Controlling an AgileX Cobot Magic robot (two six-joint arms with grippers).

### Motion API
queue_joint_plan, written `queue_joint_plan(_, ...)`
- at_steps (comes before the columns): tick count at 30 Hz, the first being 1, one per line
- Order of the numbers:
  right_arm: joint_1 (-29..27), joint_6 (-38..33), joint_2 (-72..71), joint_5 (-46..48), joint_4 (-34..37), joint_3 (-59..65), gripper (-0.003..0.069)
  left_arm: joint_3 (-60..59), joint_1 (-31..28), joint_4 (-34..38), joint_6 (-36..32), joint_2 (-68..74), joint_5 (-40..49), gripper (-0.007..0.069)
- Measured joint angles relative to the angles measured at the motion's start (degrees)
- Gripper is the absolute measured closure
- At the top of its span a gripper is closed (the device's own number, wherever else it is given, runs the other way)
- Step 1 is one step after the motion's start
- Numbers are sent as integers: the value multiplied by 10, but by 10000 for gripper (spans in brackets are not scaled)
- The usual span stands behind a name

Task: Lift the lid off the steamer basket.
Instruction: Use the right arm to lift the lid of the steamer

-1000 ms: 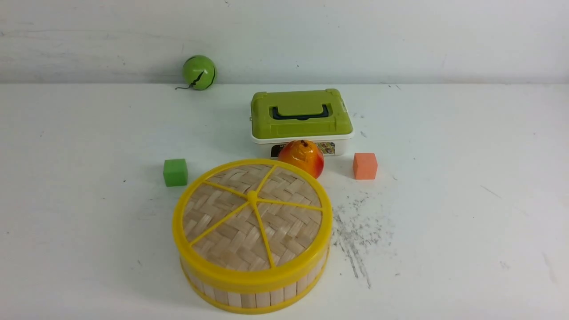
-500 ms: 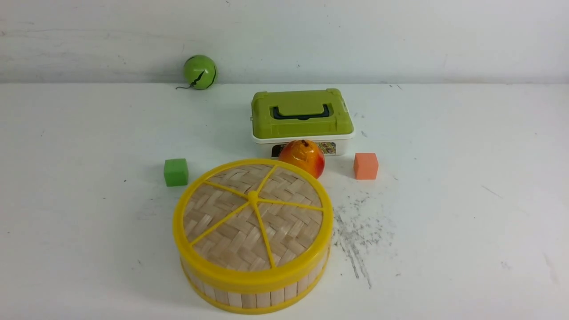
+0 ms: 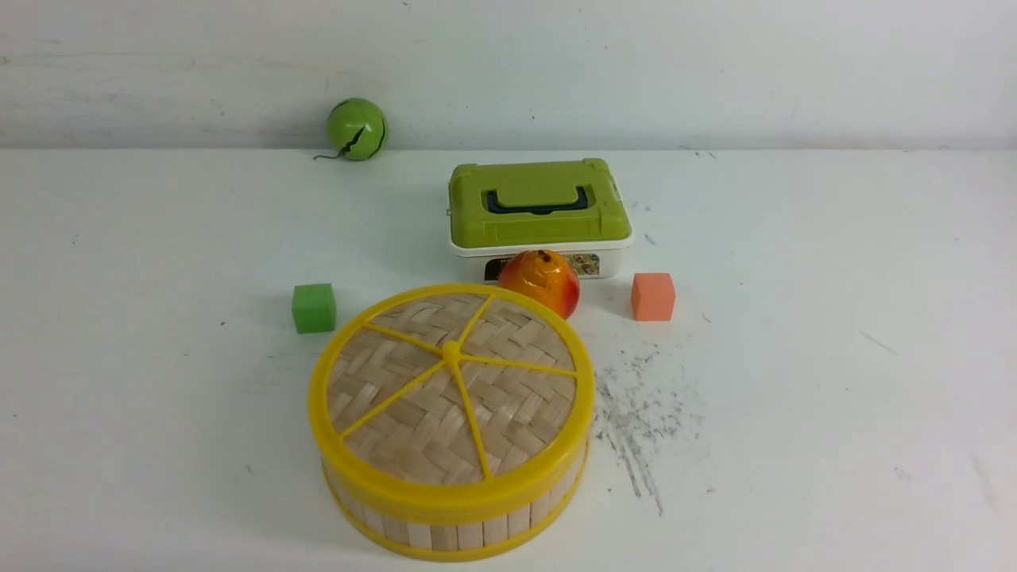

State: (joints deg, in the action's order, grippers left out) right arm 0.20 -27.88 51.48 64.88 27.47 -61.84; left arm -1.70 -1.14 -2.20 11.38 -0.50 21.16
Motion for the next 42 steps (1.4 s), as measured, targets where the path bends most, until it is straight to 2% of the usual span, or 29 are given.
queue_joint_plan(4, 63, -2, 124, 58, -29, -118, 673, 0, 0, 0, 0, 0, 0, 384)
queue_joint_plan(12, 237, 107, 334, 66, -177, -311, 665, 0, 0, 0, 0, 0, 0, 384)
queue_joint_plan(17, 313, 154, 432, 66, -198, -390, 650, 0, 0, 0, 0, 0, 0, 384)
queue_joint_plan(19, 349, 165, 499, 66, -201, -437, 611, 0, 0, 0, 0, 0, 0, 384)
queue_joint_plan(22, 370, 167, 545, 65, -202, -475, 559, 0, 0, 0, 0, 0, 0, 384)
queue_joint_plan(23, 387, 167, 585, 66, -203, -514, 493, 0, 0, 0, 0, 0, 0, 384)
queue_joint_plan(30, 422, 185, 699, 65, -233, -618, 252, 0, 0, 0, 0, 0, 0, 384)
queue_joint_plan(35, 422, 218, 746, 65, -257, -645, 214, 0, 0, 0, 0, 0, 0, 384)
queue_joint_plan(42, 421, 227, 773, 51, -260, -648, 287, 0, 0, 0, 0, 0, 0, 384)
